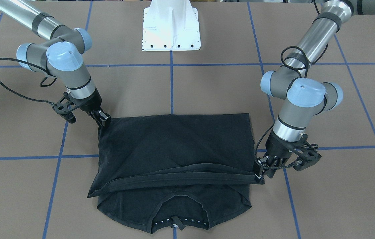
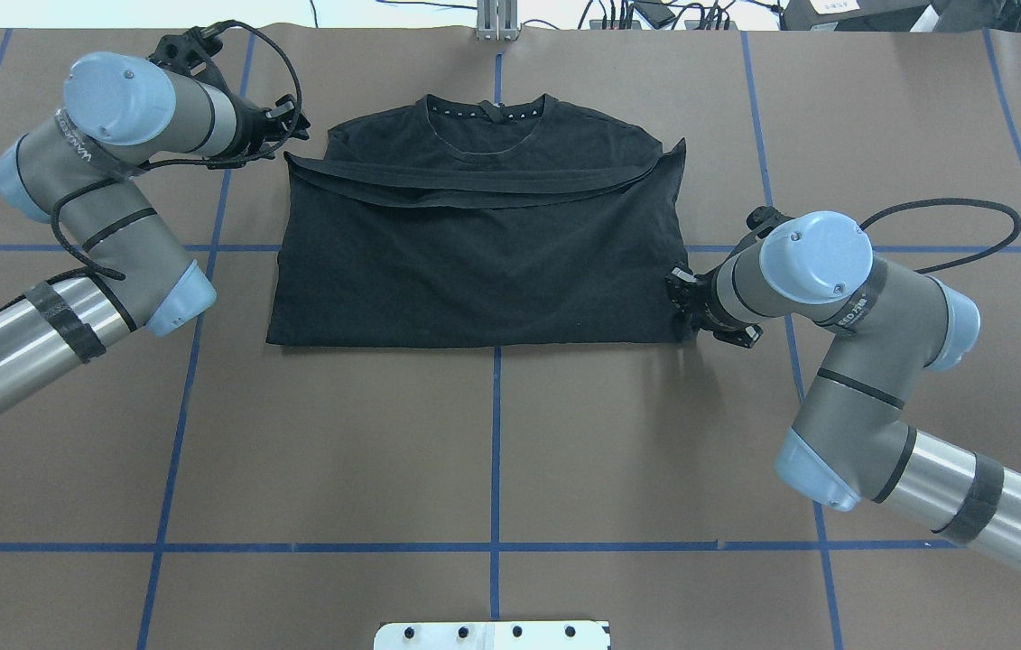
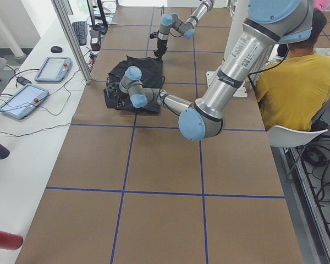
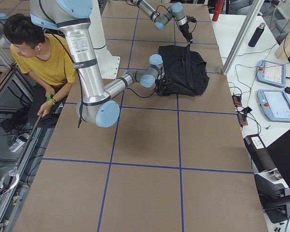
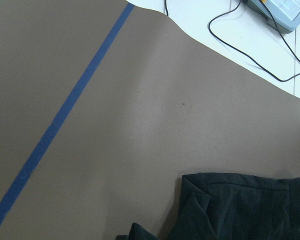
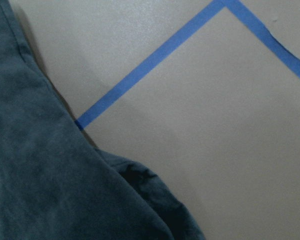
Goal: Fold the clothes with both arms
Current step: 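Drag the folded shirt with the right gripper, rotating it on the table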
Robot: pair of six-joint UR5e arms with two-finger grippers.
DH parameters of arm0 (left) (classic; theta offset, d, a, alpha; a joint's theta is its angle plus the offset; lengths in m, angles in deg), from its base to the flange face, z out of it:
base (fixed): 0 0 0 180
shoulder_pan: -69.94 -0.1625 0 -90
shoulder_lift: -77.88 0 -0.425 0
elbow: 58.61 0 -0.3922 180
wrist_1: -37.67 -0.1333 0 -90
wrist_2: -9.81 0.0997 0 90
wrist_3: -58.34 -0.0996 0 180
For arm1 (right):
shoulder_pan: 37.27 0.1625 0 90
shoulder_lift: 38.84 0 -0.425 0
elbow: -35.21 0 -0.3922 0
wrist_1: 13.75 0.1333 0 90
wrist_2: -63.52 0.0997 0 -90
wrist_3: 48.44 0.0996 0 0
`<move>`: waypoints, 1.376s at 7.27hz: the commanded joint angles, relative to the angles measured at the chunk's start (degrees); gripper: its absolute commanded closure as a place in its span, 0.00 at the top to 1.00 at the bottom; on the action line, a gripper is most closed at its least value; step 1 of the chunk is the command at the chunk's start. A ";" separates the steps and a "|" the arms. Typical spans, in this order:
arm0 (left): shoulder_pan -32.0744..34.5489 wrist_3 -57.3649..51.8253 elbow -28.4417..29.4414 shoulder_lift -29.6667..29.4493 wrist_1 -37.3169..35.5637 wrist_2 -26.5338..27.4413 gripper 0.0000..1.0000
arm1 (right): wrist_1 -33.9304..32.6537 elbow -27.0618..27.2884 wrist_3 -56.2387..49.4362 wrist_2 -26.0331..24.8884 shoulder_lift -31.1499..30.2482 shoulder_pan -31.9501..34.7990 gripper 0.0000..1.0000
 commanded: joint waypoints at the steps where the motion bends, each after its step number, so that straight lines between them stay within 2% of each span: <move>1: -0.01 0.00 0.00 -0.09 0.00 0.02 0.61 | -0.09 1.84 0.04 0.40 -0.29 -0.22 0.00; 3: -0.01 0.00 0.00 0.00 0.00 0.02 0.61 | -0.35 3.52 0.04 0.66 -1.25 -0.22 0.00; 4: -0.01 0.09 0.00 -0.09 0.00 0.02 0.61 | -0.53 5.79 0.04 1.27 -3.60 -0.22 0.00; 5: -0.01 0.09 -0.09 -0.09 0.00 0.02 0.61 | -0.70 12.33 -0.04 2.06 -9.89 -1.00 0.00; 6: 0.07 0.09 -0.70 0.00 0.00 -0.06 0.61 | -0.88 19.19 0.13 1.90 -16.31 -4.84 0.00; 7: 0.16 -0.08 -4.01 0.87 -0.09 -0.24 0.61 | -0.88 24.30 1.70 1.55 -21.85 -11.14 0.00; 8: -0.45 0.35 -9.61 2.88 -0.78 -1.37 0.60 | -0.88 26.27 7.11 1.54 -22.69 -16.95 0.00; 10: -4.30 0.62 -19.54 10.59 -0.79 -3.31 0.61 | -0.97 29.34 10.58 1.98 -24.35 -24.70 0.00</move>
